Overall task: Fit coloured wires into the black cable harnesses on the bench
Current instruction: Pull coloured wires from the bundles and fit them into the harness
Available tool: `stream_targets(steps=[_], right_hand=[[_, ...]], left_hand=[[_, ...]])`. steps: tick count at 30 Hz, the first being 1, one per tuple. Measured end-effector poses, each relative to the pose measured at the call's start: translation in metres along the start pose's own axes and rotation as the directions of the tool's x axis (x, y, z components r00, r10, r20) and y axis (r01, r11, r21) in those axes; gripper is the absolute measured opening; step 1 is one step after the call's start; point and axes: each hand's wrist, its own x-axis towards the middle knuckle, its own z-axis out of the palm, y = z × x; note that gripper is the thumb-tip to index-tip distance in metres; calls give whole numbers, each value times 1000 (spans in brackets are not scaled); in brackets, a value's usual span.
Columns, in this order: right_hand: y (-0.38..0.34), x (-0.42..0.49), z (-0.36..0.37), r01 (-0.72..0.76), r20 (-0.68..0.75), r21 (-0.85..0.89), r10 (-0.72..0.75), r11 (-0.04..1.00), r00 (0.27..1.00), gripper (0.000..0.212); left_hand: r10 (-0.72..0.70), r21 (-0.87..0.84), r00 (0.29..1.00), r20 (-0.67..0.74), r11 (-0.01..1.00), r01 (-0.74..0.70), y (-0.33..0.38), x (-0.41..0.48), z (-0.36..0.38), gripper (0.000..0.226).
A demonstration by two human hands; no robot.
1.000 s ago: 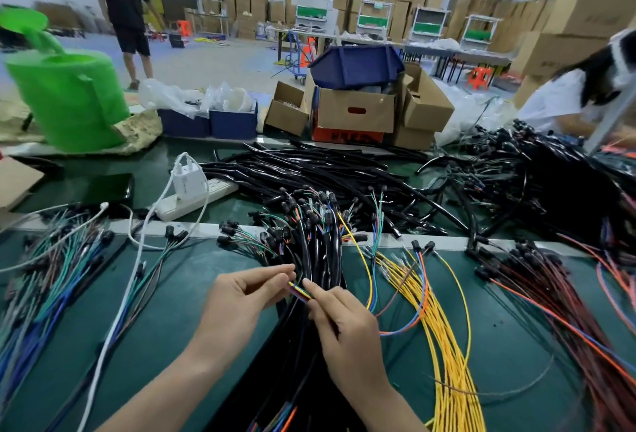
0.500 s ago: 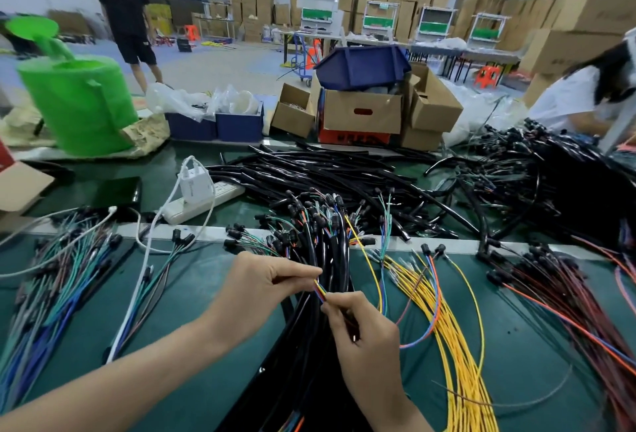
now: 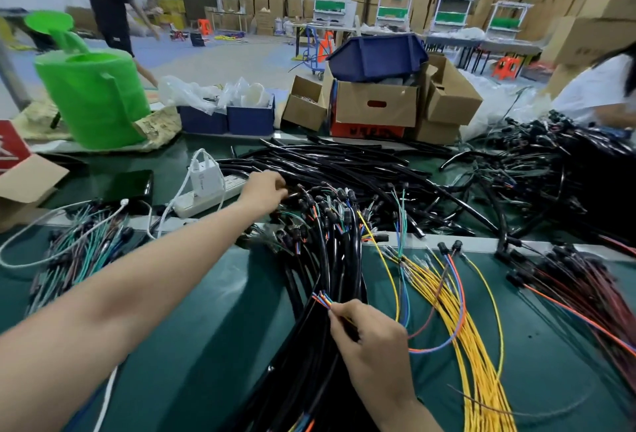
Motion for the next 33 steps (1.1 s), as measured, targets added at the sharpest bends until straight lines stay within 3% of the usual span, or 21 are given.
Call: stream_targets(steps=[3,8,11,14,18,21,23,24,26,28,30,31,33], right_hand=[[-1,1,-1,3,24,-19,-2,1000,1000,5],[3,1,-1,23,31,-25,-22,999,999,5],[4,2,-2,37,37,-26,-36,999,999,6],[5,2,-2,36,37,-23,-35,999,999,6],[7,1,-3,14,39,2,-15,1000,999,6],[7,0,-2,-12,37,25,11,1000,999,7],[6,-1,-1,-13,34,32,12,999,999,6],[6,-1,-1,-16,34,37,14,999,999,6],[7,0,-2,-22,33,46,20,999,999,6],[6,-1,-2,-35,35,61,33,998,999,5],[5,-1,-3,-83,23,112,81,990,996,1],[4,-1,-4,-127,10,158,127,979,992,4],[3,1,-5,-221,-5,244,229,944,973,12]], left_hand=[[-78,212,991,112,976,53,-13,23,27,35],[-89,191,996,28,978,82,-15,34,40,19],[-104,184,991,81,979,88,-17,38,38,18],[-58,241,994,97,970,33,-14,42,24,12],[78,341,997,4,937,-75,3,63,-26,8],[78,166,992,-96,984,-61,22,84,-79,16],[7,-126,976,-220,991,-35,37,91,-119,20],[-7,-314,965,-262,946,-78,47,89,-139,18],[20,-614,925,-379,743,-268,68,73,-176,9],[90,-643,825,-558,581,-499,87,45,-200,12],[199,-540,720,-665,539,-647,101,10,-205,13],[264,-507,705,-658,537,-674,107,-9,-201,11],[395,-477,741,-543,581,-660,109,-49,-178,18]])
